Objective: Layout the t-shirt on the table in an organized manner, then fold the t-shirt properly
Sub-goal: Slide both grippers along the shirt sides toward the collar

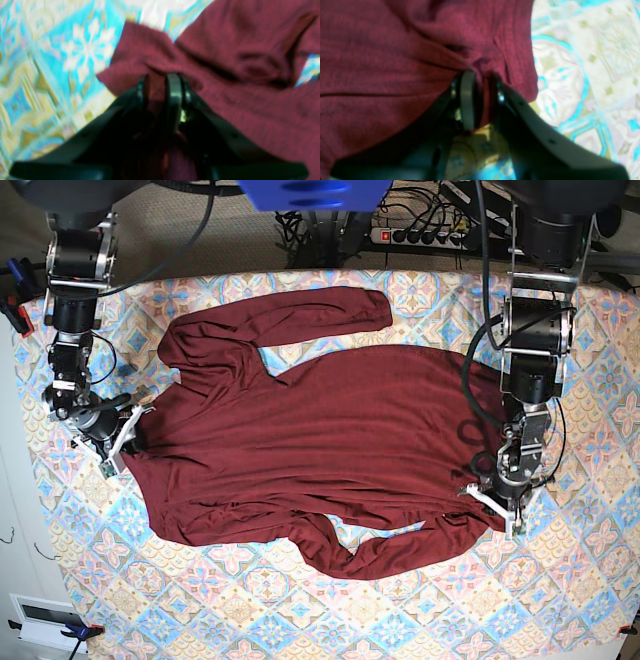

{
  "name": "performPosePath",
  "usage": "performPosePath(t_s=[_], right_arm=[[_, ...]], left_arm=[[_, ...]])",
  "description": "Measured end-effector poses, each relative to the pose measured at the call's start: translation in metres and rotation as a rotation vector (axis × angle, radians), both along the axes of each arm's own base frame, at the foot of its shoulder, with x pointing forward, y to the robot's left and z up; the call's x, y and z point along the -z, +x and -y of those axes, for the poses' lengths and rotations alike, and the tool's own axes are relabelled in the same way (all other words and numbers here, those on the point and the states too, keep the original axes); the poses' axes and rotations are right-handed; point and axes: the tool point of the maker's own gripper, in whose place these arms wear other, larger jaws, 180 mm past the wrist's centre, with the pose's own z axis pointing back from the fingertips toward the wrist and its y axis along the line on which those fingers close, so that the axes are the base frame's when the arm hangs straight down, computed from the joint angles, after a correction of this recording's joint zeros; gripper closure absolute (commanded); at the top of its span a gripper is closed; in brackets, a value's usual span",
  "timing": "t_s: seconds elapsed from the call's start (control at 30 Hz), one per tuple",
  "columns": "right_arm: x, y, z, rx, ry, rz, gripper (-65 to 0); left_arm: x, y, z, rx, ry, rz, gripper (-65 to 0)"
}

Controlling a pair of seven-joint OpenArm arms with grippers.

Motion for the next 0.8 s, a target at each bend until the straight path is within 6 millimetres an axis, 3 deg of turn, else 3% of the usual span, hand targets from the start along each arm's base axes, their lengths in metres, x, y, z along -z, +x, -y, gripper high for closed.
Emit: performPosePath(t_s=[0.17, 0.27, 0.37, 0.47, 0.53, 0.6, 0.7, 0.8], right_arm=[[-0.001, 0.007, 0.009, 0.027, 0.001, -0.021, -9.8], [-0.001, 0.010, 0.013, 0.043, 0.008, -0.023, -9.9], [-0.003, 0.013, 0.032, 0.123, -0.045, -0.008, -10.0], [-0.005, 0.012, 0.051, 0.168, -0.101, -0.015, -10.1], [-0.006, 0.011, 0.055, 0.172, -0.111, -0.012, -10.0], [-0.008, 0.011, 0.055, 0.168, -0.114, -0.009, -9.9], [-0.014, 0.012, 0.052, 0.136, -0.174, -0.017, -9.8], [-0.026, 0.002, 0.048, 0.125, -0.179, 0.042, -10.0]], left_arm=[[-0.031, 0.019, 0.004, 0.021, 0.010, 0.085, -12.4], [-0.030, 0.007, -0.007, 0.038, 0.029, 0.094, -12.1], [-0.010, -0.032, -0.014, 0.045, 0.050, 0.010, -12.2], [-0.010, -0.072, -0.004, 0.044, 0.017, -0.012, -12.3], [-0.027, -0.091, 0.012, 0.073, -0.016, 0.023, -12.3], [-0.048, -0.106, 0.023, 0.090, -0.022, 0.065, -12.3], [-0.057, -0.133, 0.036, 0.123, -0.010, 0.075, -12.4], [-0.041, -0.157, 0.049, 0.147, -0.028, 0.026, -12.4]])
